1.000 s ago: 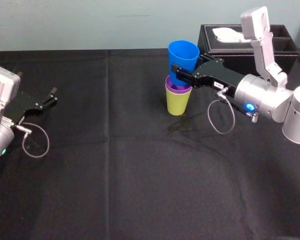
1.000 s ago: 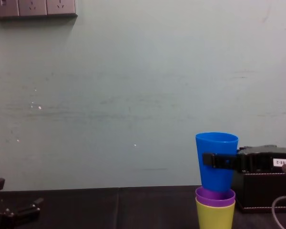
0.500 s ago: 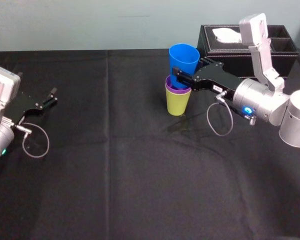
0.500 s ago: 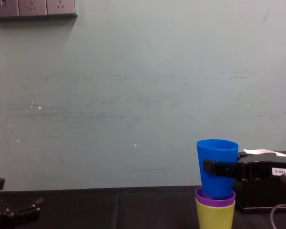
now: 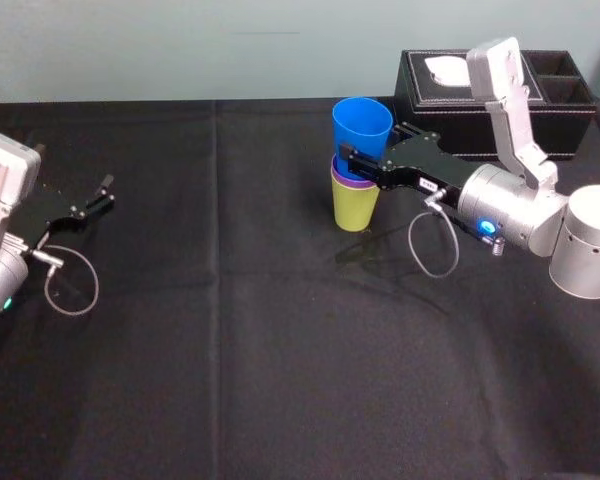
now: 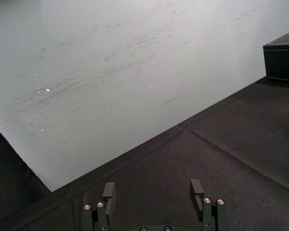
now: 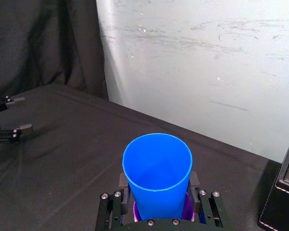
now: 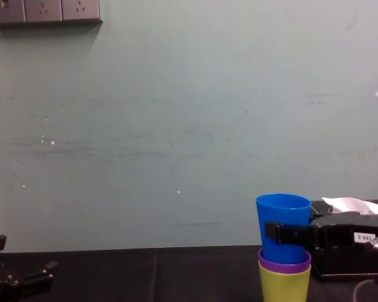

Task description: Stack the three plastic cups sequentially using one hand.

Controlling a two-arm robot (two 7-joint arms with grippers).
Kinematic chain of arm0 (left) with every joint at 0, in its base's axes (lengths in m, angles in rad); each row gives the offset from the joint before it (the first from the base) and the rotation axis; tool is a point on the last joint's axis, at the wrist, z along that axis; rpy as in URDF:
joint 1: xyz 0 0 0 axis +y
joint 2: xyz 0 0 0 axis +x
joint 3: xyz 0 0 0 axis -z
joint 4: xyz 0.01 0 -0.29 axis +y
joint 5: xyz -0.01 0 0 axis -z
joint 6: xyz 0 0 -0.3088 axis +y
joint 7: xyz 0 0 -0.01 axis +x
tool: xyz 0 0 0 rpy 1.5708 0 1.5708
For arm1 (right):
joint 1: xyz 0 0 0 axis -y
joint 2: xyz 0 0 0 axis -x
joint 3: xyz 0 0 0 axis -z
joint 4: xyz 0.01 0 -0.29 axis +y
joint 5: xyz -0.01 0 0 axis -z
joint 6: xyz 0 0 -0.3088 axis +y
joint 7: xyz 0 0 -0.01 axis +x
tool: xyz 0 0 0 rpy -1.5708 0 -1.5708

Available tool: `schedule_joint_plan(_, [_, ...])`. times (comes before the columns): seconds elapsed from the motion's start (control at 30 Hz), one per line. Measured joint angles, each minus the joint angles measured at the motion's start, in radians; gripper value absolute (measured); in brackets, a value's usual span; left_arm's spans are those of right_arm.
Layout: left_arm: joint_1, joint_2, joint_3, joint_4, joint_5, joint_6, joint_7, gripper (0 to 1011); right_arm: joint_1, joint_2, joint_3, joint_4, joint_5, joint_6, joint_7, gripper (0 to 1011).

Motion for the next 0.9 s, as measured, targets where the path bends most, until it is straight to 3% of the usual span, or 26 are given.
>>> schedule_joint_plan(0.6, [0.0, 0.0, 0.0, 0.0, 0.0, 0.0, 0.0, 1010, -0.003, -0.009, -0.006, 0.017, -0.015, -0.006, 0.003, 717])
schedule_joint_plan(0.9, [0.0, 0.0, 0.0, 0.0, 0.0, 0.0, 0.0, 1010, -0.003, -0.008, -0.005, 0.015, -0.014, -0.005, 0.002, 932])
